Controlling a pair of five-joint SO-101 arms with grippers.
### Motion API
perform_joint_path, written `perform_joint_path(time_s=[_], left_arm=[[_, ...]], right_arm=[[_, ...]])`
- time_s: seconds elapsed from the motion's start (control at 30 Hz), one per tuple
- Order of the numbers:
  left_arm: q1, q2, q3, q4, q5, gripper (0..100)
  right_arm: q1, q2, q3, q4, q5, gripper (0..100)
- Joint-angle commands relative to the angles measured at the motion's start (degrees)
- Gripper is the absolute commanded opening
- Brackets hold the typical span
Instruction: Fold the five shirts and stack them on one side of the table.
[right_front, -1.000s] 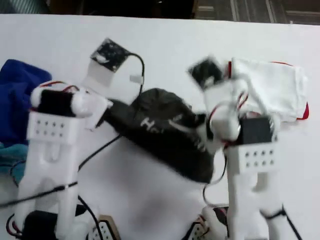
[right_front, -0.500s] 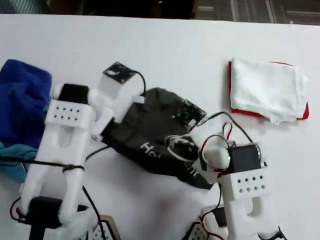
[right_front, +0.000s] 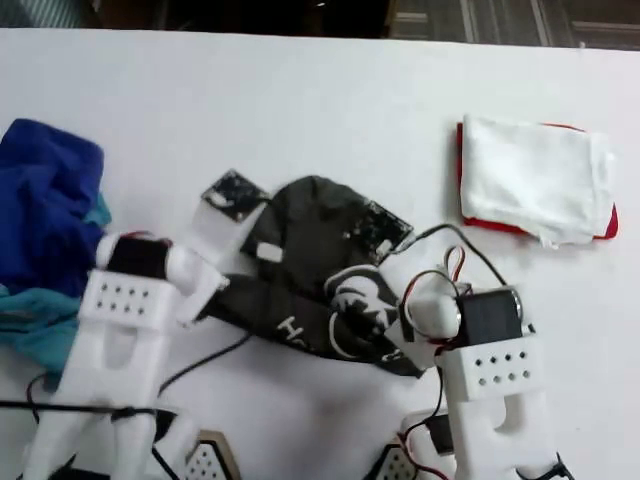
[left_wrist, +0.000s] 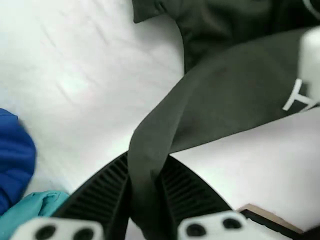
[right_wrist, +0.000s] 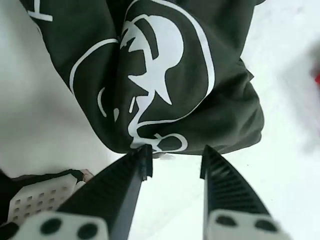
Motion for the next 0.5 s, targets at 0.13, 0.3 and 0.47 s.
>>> perform_joint_path(time_s=[0.13,0.3,0.47], left_arm=[[-10.0,-1.0,0.6,-3.0,-1.6,2],[-14.2,1.4,0.8,-3.0,-4.2,2],[-15.0,2.0,0.8,-2.9,-4.2,2]], right_arm=[[0.0,-0.9,-10.4,2.0,-1.9,16.3],[-0.3,-0.8,-22.6,5.1,-8.6,16.6],[-0.3,3.4,-30.5,1.8,-10.8,16.6]])
